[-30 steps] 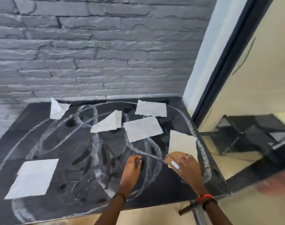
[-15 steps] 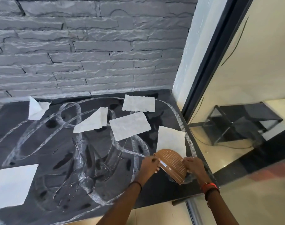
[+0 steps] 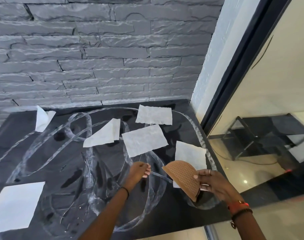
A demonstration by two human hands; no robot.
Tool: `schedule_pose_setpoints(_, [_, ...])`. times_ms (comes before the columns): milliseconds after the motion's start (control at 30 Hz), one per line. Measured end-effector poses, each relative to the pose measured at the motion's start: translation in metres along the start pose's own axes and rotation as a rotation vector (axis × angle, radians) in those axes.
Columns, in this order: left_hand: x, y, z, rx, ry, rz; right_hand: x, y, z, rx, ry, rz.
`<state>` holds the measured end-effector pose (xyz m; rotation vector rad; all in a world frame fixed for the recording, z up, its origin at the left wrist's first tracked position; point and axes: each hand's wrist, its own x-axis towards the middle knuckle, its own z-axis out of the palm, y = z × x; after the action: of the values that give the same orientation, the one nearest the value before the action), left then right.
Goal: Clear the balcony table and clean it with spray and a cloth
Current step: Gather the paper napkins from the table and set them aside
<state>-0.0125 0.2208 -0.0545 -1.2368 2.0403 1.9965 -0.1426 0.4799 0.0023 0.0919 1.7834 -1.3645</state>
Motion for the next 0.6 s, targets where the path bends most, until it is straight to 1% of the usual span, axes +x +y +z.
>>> schedule_pose_setpoints(67, [0.013,0.004,-0.013,-0.015,0.078,0.013,0.009,-0.016,0.010,0.002,0.007,-0.029])
schedule_pose_setpoints(133, [0.019,0.008,-0.020,-0.035,0.114,0.023,0.014,-0.033,0.017,-0.003,0.037,-0.067])
schedule_pose_setpoints(200, [0.029,0.012,-0.030,-0.036,0.138,0.040,0.025,-0.054,0.028,0.024,0.098,-0.125])
schedule_pose_setpoints(300, [0.046,0.017,-0.046,-0.048,0.156,0.043,0.048,-0.087,0.042,0.044,0.241,-0.213])
schedule_pose_setpoints(400, [0.065,0.021,-0.058,-0.055,0.171,0.044,0.086,-0.110,0.049,-0.090,0.401,-0.276])
schedule_pose_setpoints(500, [0.081,0.025,-0.068,-0.065,0.174,0.049,0.121,-0.126,0.055,-0.332,0.634,-0.341])
schedule_pose_setpoints(600, [0.096,0.026,-0.078,-0.051,0.148,0.049,0.146,-0.138,0.063,-0.468,0.726,-0.378])
